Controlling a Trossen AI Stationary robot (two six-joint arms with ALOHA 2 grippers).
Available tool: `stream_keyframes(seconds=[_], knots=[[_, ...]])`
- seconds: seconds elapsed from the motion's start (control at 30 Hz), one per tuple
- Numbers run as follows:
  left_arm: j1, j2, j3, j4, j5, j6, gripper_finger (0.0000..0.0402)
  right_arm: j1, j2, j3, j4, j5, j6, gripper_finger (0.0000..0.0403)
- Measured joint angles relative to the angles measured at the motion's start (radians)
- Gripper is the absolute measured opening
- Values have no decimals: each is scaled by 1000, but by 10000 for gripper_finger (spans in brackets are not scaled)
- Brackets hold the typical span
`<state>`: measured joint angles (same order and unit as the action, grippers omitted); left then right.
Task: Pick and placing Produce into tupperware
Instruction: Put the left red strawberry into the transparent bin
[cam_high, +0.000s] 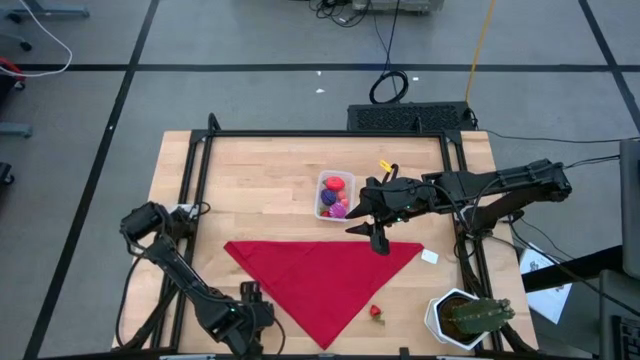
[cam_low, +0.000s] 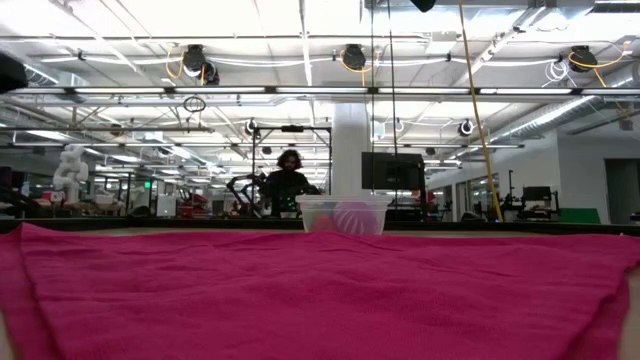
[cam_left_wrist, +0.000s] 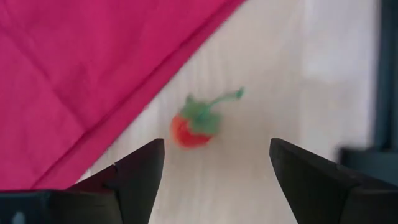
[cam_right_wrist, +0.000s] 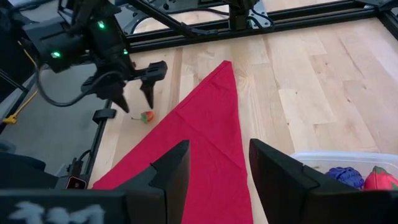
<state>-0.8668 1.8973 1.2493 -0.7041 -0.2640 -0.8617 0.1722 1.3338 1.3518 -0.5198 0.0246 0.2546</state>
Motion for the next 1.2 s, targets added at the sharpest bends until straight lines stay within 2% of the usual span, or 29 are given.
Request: stream_keyframes(seconds=[0.3, 0.63, 1.2], knots=[[9, 0, -75, 20, -27, 4, 298, 0, 0, 0, 0, 0, -2, 157], [10, 0, -77, 86, -57, 83, 299, 0, 0, 0, 0, 0, -4, 157], [29, 1, -78, 86, -60, 120, 298, 0, 0, 0, 0, 0, -4, 157]])
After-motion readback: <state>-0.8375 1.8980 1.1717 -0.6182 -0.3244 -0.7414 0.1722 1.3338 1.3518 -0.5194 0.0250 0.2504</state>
